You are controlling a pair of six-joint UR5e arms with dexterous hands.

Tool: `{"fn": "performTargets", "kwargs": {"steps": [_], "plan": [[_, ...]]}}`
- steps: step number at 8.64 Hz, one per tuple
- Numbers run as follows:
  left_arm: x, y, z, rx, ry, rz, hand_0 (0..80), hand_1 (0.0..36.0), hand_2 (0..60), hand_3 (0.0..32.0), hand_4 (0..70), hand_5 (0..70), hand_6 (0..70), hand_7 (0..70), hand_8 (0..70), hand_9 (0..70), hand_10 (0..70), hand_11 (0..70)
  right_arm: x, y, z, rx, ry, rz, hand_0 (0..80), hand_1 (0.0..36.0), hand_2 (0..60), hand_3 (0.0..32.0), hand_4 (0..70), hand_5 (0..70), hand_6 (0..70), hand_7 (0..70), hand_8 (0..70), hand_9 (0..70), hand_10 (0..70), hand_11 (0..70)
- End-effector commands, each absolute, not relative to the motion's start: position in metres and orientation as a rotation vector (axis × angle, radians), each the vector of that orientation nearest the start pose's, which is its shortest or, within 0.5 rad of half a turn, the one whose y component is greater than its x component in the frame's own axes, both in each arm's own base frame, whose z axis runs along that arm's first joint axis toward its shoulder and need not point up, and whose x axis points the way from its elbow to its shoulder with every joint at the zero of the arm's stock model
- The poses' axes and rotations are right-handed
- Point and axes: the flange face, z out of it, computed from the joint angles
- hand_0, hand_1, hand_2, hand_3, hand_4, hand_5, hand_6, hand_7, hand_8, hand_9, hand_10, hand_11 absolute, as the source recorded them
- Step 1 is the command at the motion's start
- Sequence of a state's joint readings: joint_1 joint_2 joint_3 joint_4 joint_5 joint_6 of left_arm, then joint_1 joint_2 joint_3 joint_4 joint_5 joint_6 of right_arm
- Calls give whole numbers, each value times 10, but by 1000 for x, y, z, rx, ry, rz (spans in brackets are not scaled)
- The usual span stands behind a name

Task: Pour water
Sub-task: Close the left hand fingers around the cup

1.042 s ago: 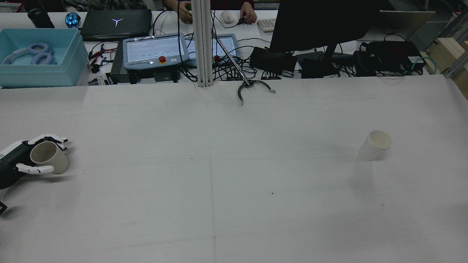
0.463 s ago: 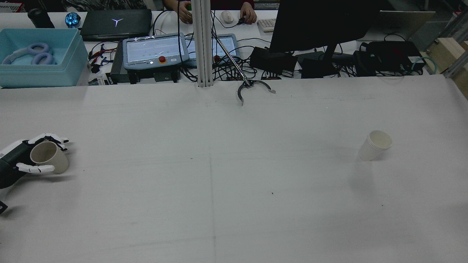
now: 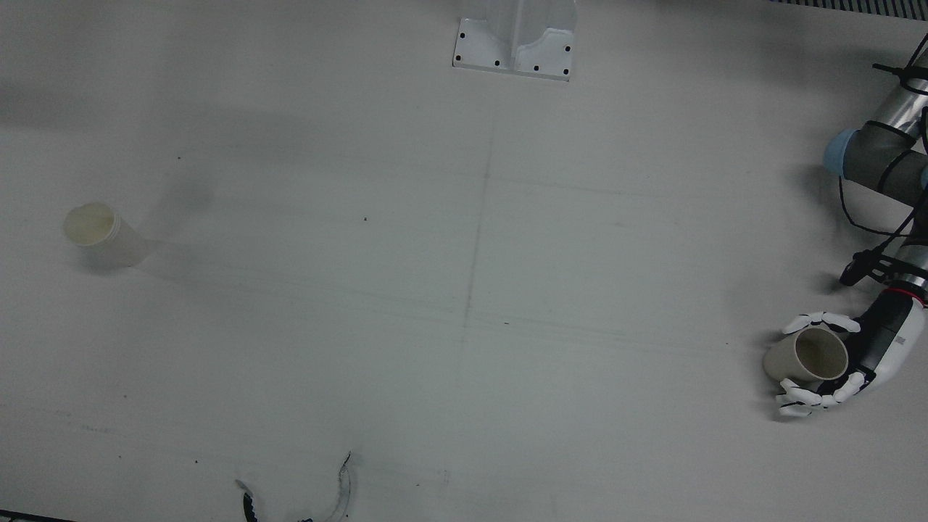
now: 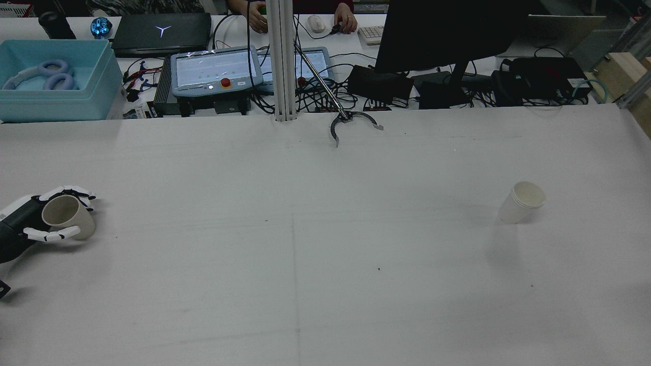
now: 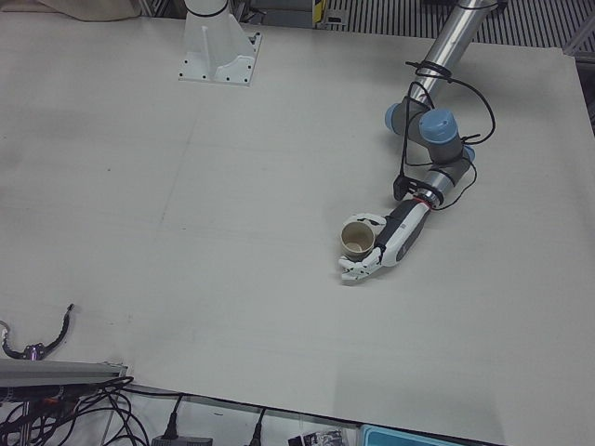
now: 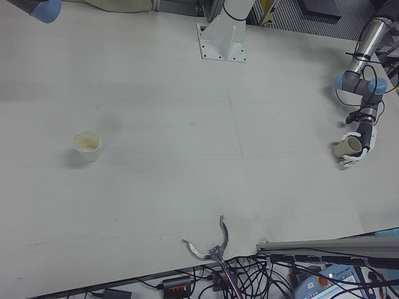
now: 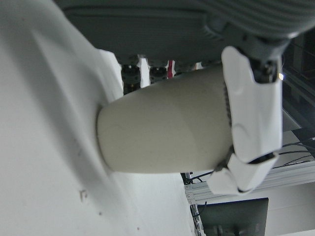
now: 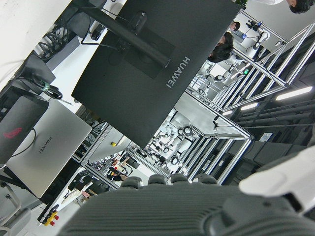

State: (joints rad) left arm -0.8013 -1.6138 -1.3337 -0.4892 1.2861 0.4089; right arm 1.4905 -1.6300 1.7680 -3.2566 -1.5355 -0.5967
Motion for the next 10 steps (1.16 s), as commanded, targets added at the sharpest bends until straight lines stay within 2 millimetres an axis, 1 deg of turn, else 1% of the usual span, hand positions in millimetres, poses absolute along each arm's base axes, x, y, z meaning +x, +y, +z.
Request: {"fn": "performTargets", "kwargs": {"steps": [1, 2, 3, 4, 5, 7, 8, 9, 10], "plan": [[249, -488, 729, -162, 2187, -1522, 543, 292, 416, 0, 173, 368, 226, 479, 158, 272, 208, 324, 99, -474, 631, -714, 2529, -2441, 64, 80, 226, 0, 0, 0, 0, 0, 0, 0, 0, 0], [248, -488, 730, -161, 2185, -1526, 535, 303, 511, 0, 196, 387, 252, 490, 180, 297, 232, 359, 99, -474, 631, -714, 2529, -2441, 64, 80, 226, 0, 0, 0, 0, 0, 0, 0, 0, 0], [248, -488, 729, -163, 2185, -1527, 514, 322, 600, 0, 222, 404, 291, 512, 206, 327, 277, 421, 98, -474, 632, -712, 2529, -2443, 62, 79, 224, 0, 0, 0, 0, 0, 0, 0, 0, 0], [248, -488, 730, -166, 2184, -1530, 507, 344, 600, 0, 240, 420, 309, 522, 220, 344, 295, 443, 98, -474, 632, -712, 2529, -2443, 62, 80, 226, 0, 0, 0, 0, 0, 0, 0, 0, 0], [248, -489, 725, -169, 2189, -1530, 506, 349, 600, 0, 243, 428, 308, 515, 217, 337, 289, 435, 98, -474, 632, -710, 2531, -2444, 61, 80, 228, 0, 0, 0, 0, 0, 0, 0, 0, 0], [246, -489, 712, -173, 2203, -1529, 505, 344, 600, 0, 237, 405, 283, 485, 196, 309, 259, 397, 96, -476, 630, -707, 2537, -2440, 57, 80, 234, 0, 0, 0, 0, 0, 0, 0, 0, 0], [242, -488, 700, -173, 2216, -1523, 500, 333, 600, 0, 228, 404, 270, 474, 183, 293, 241, 370, 94, -479, 629, -705, 2543, -2436, 59, 81, 241, 0, 0, 0, 0, 0, 0, 0, 0, 0], [237, -483, 691, -178, 2222, -1524, 497, 327, 600, 0, 228, 399, 269, 470, 185, 295, 242, 371, 92, -480, 629, -708, 2548, -2438, 67, 82, 248, 0, 0, 0, 0, 0, 0, 0, 0, 0], [235, -481, 683, -204, 2225, -1540, 498, 327, 600, 0, 233, 414, 275, 474, 186, 295, 243, 372, 91, -479, 644, -703, 2526, -2478, 96, 88, 256, 0, 0, 0, 0, 0, 0, 0, 0, 0]]}}
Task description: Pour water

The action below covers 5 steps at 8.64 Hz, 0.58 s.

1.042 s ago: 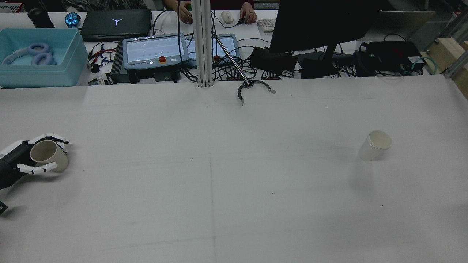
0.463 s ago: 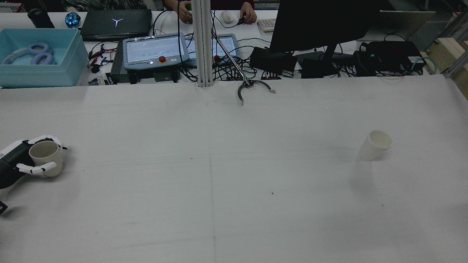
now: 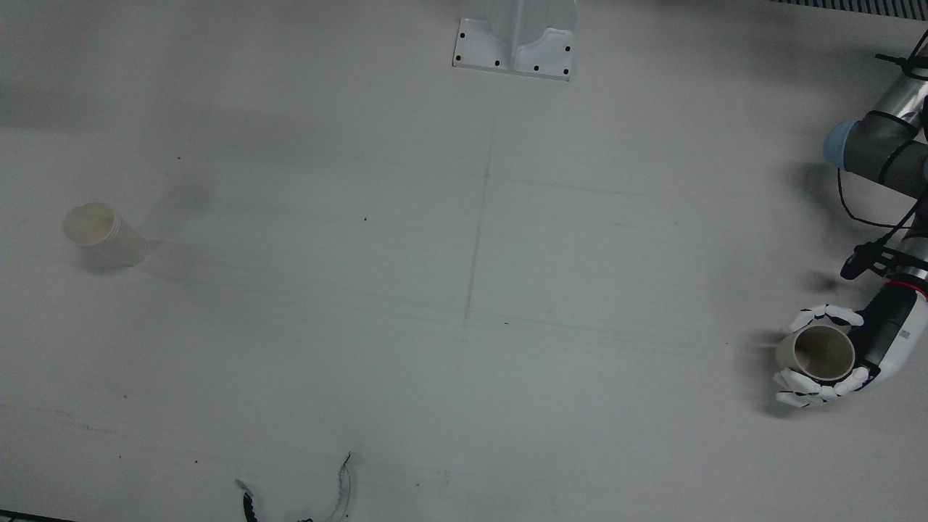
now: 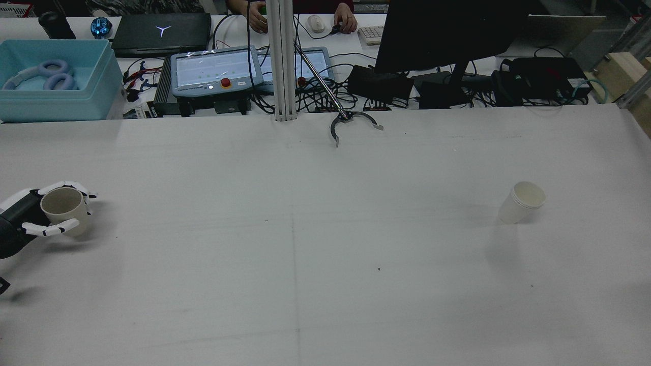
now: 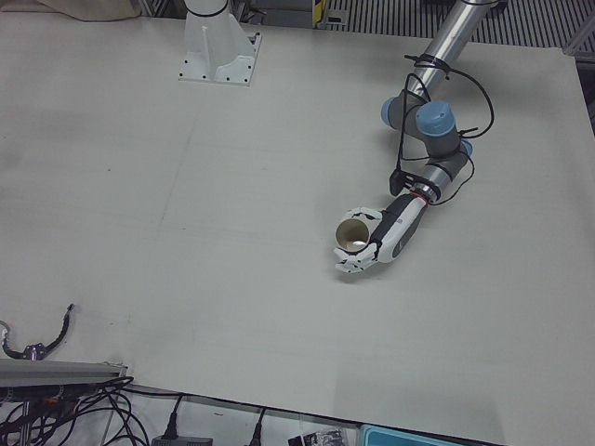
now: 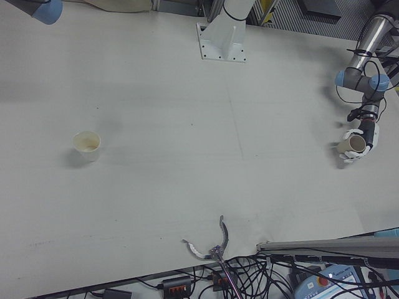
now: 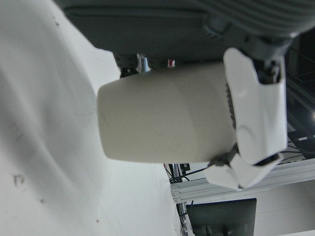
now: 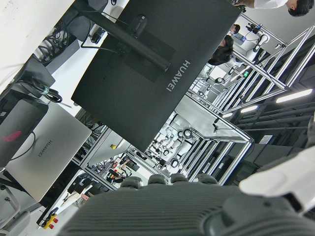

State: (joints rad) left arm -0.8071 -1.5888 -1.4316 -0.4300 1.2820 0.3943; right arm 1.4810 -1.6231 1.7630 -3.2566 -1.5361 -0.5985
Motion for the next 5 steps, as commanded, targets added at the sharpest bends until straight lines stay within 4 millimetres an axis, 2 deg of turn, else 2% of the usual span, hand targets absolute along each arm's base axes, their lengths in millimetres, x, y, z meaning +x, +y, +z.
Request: {"fn": "performTargets", "kwargs": {"steps": [1, 2, 3, 4, 5], "plan": [[234, -482, 670, -228, 2227, -1553, 499, 326, 600, 0, 231, 412, 275, 472, 185, 294, 243, 373, 79, -478, 677, -661, 2496, -2565, 123, 94, 259, 0, 0, 0, 0, 0, 0, 0, 0, 0], [230, -485, 658, -223, 2239, -1556, 496, 324, 600, 0, 232, 413, 275, 471, 184, 292, 242, 371, 73, -477, 703, -641, 2495, -2584, 101, 88, 262, 0, 0, 0, 0, 0, 0, 0, 0, 0], [219, -488, 652, -225, 2232, -1592, 495, 321, 600, 0, 232, 415, 275, 470, 183, 291, 244, 374, 72, -475, 732, -574, 2479, -2575, 125, 86, 265, 0, 0, 0, 0, 0, 0, 0, 7, 17], [213, -489, 648, -224, 2235, -1604, 494, 323, 600, 0, 232, 414, 275, 467, 182, 289, 245, 376, 62, -476, 742, -421, 2455, -2555, 135, 86, 260, 0, 0, 0, 6, 0, 0, 0, 19, 35], [208, -491, 642, -217, 2244, -1604, 494, 323, 600, 0, 233, 422, 276, 465, 183, 289, 246, 376, 53, -480, 735, -314, 2454, -2520, 130, 84, 258, 0, 0, 0, 9, 0, 0, 0, 30, 50]]}}
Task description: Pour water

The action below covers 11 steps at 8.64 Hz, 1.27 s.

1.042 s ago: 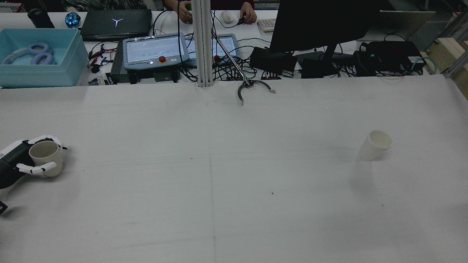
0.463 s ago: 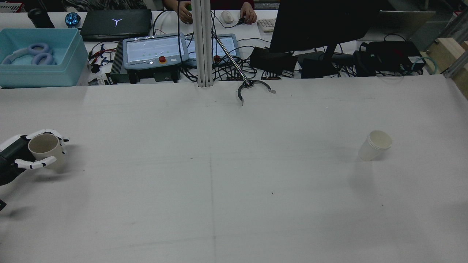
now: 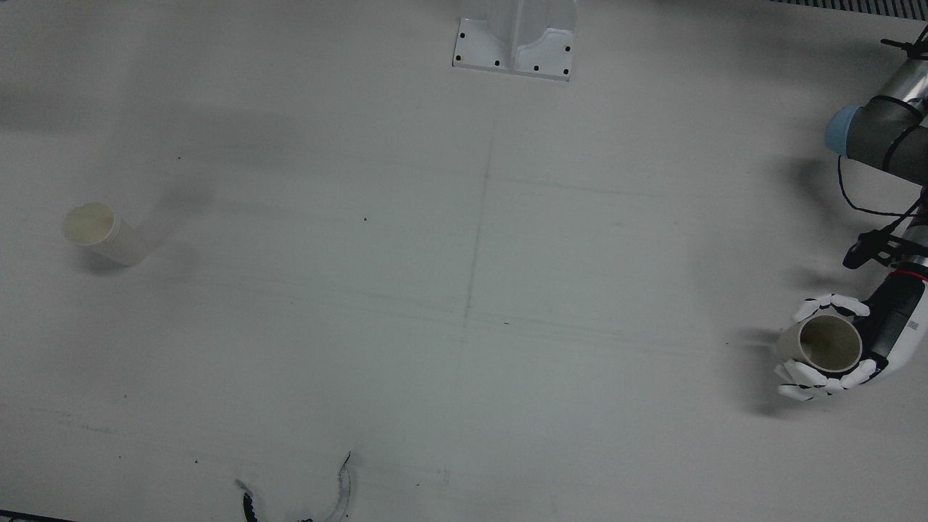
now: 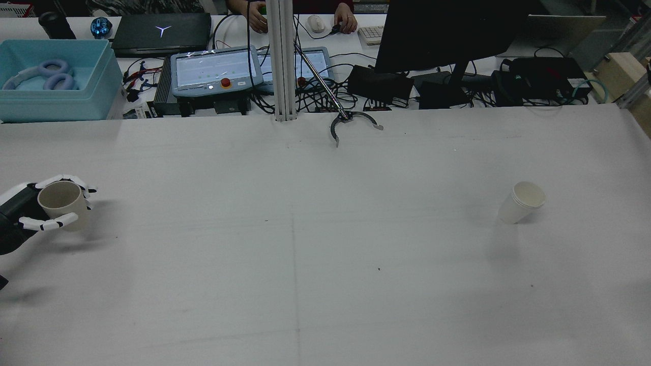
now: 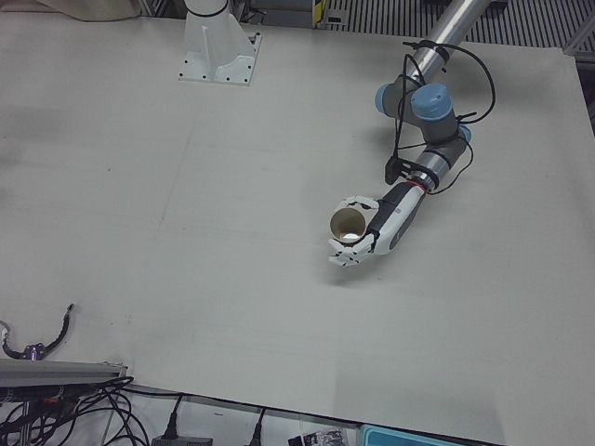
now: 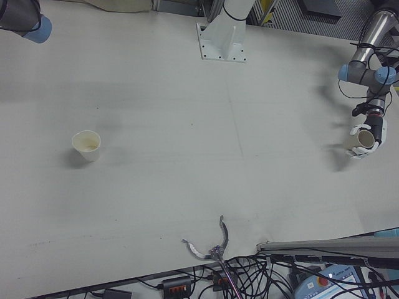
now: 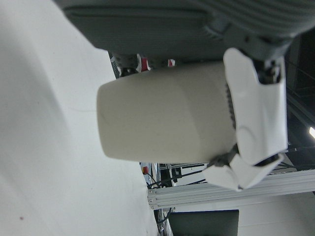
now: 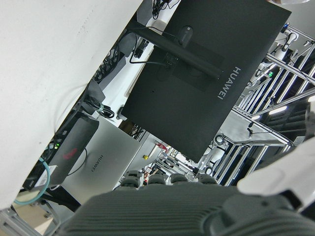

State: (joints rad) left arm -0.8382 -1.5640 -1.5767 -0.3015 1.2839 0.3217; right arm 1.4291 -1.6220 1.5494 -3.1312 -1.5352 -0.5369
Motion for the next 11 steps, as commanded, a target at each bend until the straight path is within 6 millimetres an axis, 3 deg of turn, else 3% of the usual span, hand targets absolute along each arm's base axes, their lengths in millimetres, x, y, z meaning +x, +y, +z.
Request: {"fn": "performTargets", "kwargs": {"steps": [1, 2, 3, 4, 5, 6, 7, 8, 9, 10, 11], "plan": [[208, -490, 642, -217, 2238, -1609, 490, 319, 600, 0, 229, 412, 272, 462, 180, 286, 245, 375, 36, -487, 728, -222, 2475, -2493, 10, 52, 250, 0, 0, 0, 37, 34, 0, 0, 36, 56], [206, -488, 644, -216, 2235, -1614, 490, 319, 600, 0, 226, 407, 271, 459, 178, 283, 245, 374, 16, -491, 714, -168, 2534, -2463, 0, 27, 239, 0, 0, 0, 52, 59, 0, 0, 23, 34], [204, -486, 645, -227, 2235, -1621, 488, 317, 600, 0, 223, 408, 269, 456, 177, 282, 244, 373, 1, -489, 713, -120, 2554, -2468, 0, 0, 236, 0, 0, 0, 72, 98, 4, 5, 17, 19], [200, -481, 645, -226, 2231, -1624, 488, 319, 600, 0, 222, 410, 268, 454, 176, 281, 243, 372, -3, -486, 715, -67, 2540, -2469, 0, 0, 240, 0, 0, 0, 73, 100, 4, 6, 18, 20], [197, -477, 649, -224, 2223, -1629, 485, 314, 600, 0, 222, 403, 270, 454, 178, 283, 244, 374, -27, -483, 718, 117, 2507, -2466, 0, 0, 238, 0, 0, 0, 67, 90, 3, 4, 11, 12], [197, -477, 649, -225, 2223, -1628, 485, 311, 600, 0, 222, 396, 270, 452, 180, 285, 247, 376, -42, -485, 707, 209, 2526, -2438, 0, 0, 232, 0, 0, 0, 53, 63, 0, 0, 18, 24], [198, -477, 649, -227, 2222, -1627, 482, 308, 600, 0, 222, 400, 271, 451, 179, 284, 247, 376, -46, -485, 699, 250, 2536, -2412, 0, 3, 230, 0, 0, 0, 38, 36, 0, 0, 18, 26], [198, -477, 648, -228, 2223, -1626, 484, 309, 600, 0, 223, 403, 272, 452, 178, 282, 245, 373, -46, -486, 699, 297, 2505, -2396, 0, 37, 224, 0, 0, 0, 7, 0, 0, 0, 17, 29], [197, -477, 648, -227, 2227, -1628, 484, 311, 600, 0, 224, 412, 273, 453, 178, 281, 243, 371, -45, -486, 698, 376, 2447, -2363, 42, 61, 220, 0, 0, 0, 0, 0, 0, 2, 54, 85], [197, -478, 646, -228, 2230, -1625, 484, 310, 600, 0, 224, 413, 274, 452, 177, 280, 242, 370, -37, -488, 694, 321, 2440, -2325, 167, 95, 227, 0, 0, 0, 0, 0, 0, 0, 64, 104], [198, -478, 643, -229, 2228, -1623, 485, 310, 600, 0, 224, 416, 275, 453, 177, 279, 242, 369, -30, -488, 696, 204, 2446, -2336, 307, 131, 242, 0, 0, 0, 0, 0, 0, 0, 43, 76]]}}
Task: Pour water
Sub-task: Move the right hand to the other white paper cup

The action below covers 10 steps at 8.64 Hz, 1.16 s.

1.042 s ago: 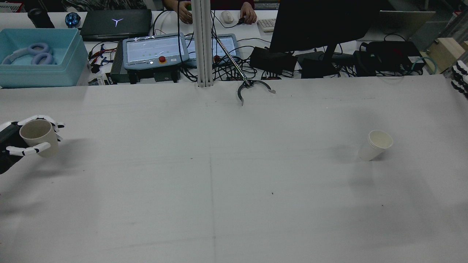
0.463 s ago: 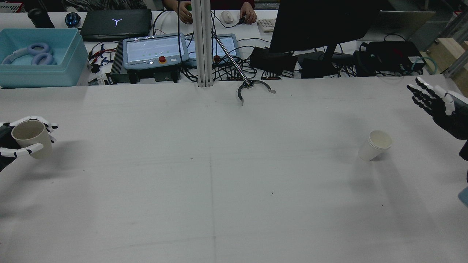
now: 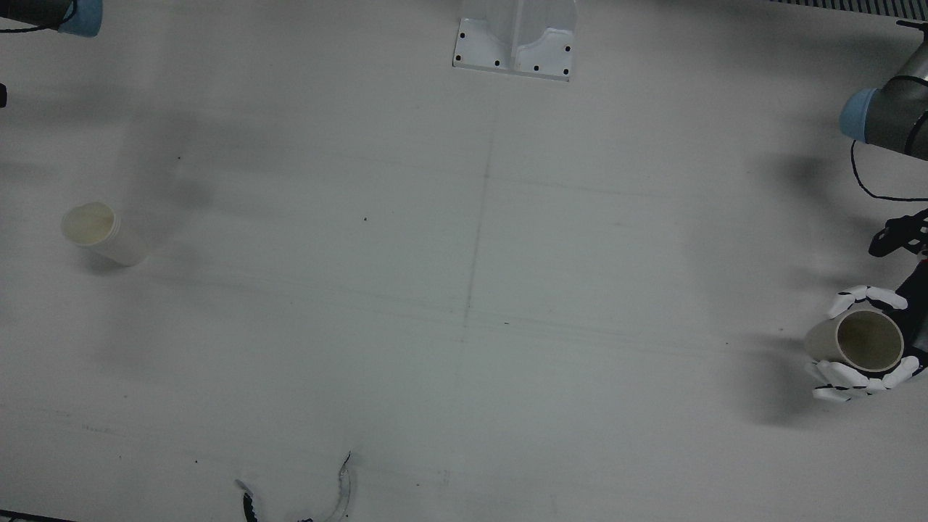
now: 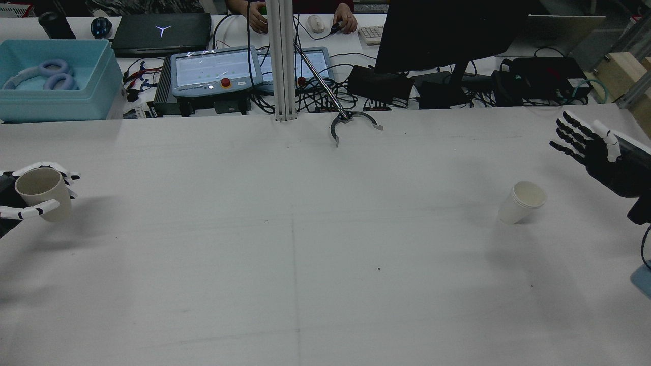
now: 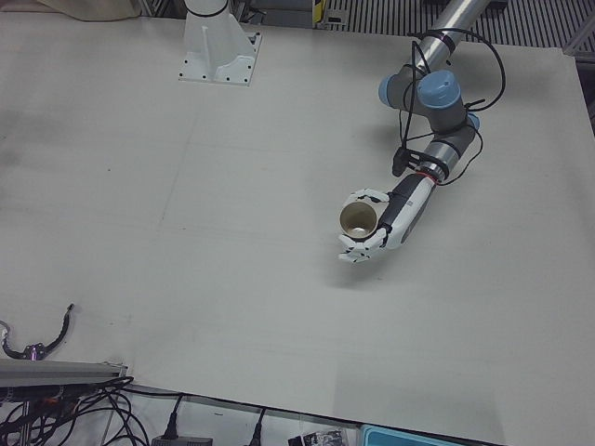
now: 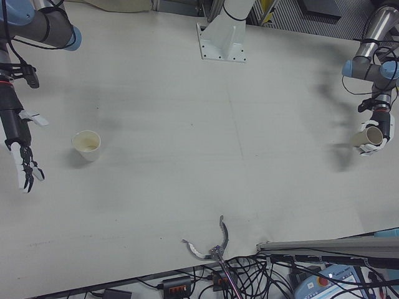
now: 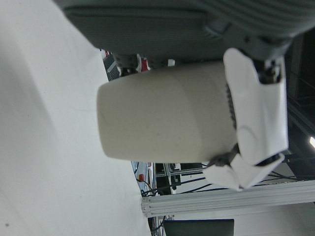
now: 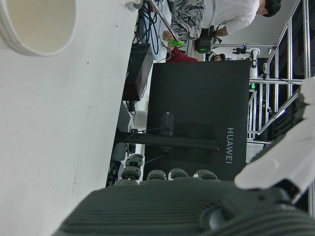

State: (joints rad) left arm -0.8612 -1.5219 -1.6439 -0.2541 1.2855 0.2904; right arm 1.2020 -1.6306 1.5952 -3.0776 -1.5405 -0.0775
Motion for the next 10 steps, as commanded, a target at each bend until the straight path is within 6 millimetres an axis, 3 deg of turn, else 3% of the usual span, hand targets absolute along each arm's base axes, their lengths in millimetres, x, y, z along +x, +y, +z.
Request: {"fn": "performTargets", "kwargs": {"steps": [1, 2, 3, 4, 5, 6, 7, 9, 10], "plan": [[198, -477, 641, -229, 2230, -1622, 484, 309, 600, 0, 225, 424, 278, 455, 176, 279, 239, 365, -13, -486, 695, -15, 2483, -2353, 394, 155, 229, 0, 0, 0, 0, 0, 0, 0, 0, 3], [196, -476, 639, -228, 2231, -1622, 483, 307, 600, 0, 221, 418, 274, 449, 174, 275, 239, 365, 17, -471, 692, -366, 2513, -2377, 422, 170, 217, 0, 0, 0, 0, 0, 0, 0, 0, 0], [195, -475, 641, -226, 2225, -1624, 482, 303, 600, 0, 218, 408, 270, 444, 172, 273, 239, 364, 35, -464, 686, -676, 2557, -2396, 375, 149, 228, 0, 0, 0, 0, 0, 0, 0, 0, 0], [195, -475, 641, -223, 2227, -1623, 482, 304, 600, 0, 219, 405, 271, 444, 173, 274, 240, 366, 33, -470, 682, -877, 2631, -2333, 320, 138, 234, 0, 0, 0, 0, 0, 0, 0, 0, 4], [195, -475, 640, -225, 2227, -1624, 483, 307, 600, 0, 219, 409, 270, 443, 172, 273, 238, 364, 33, -475, 705, -985, 2620, -2291, 324, 137, 236, 0, 0, 0, 0, 0, 0, 0, 0, 5], [194, -475, 632, -221, 2232, -1620, 484, 309, 600, 0, 217, 413, 269, 442, 170, 270, 237, 362, 23, -482, 726, -960, 2618, -2263, 302, 133, 236, 0, 0, 0, 0, 0, 0, 0, 0, 3], [195, -475, 631, -215, 2231, -1614, 482, 305, 600, 0, 216, 406, 269, 440, 172, 272, 239, 364, 15, -478, 749, -897, 2614, -2305, 236, 121, 241, 0, 0, 0, 0, 0, 0, 0, 0, 11], [200, -478, 625, -216, 2228, -1610, 482, 306, 600, 0, 220, 415, 275, 444, 174, 274, 239, 364, 13, -469, 782, -757, 2592, -2312, 209, 115, 244, 0, 0, 0, 0, 0, 0, 0, 1, 14], [201, -478, 625, -215, 2221, -1613, 483, 307, 600, 0, 221, 422, 277, 443, 175, 274, 239, 364, 10, -473, 775, -713, 2610, -2269, 243, 121, 240, 0, 0, 0, 0, 0, 0, 0, 0, 9]]}}
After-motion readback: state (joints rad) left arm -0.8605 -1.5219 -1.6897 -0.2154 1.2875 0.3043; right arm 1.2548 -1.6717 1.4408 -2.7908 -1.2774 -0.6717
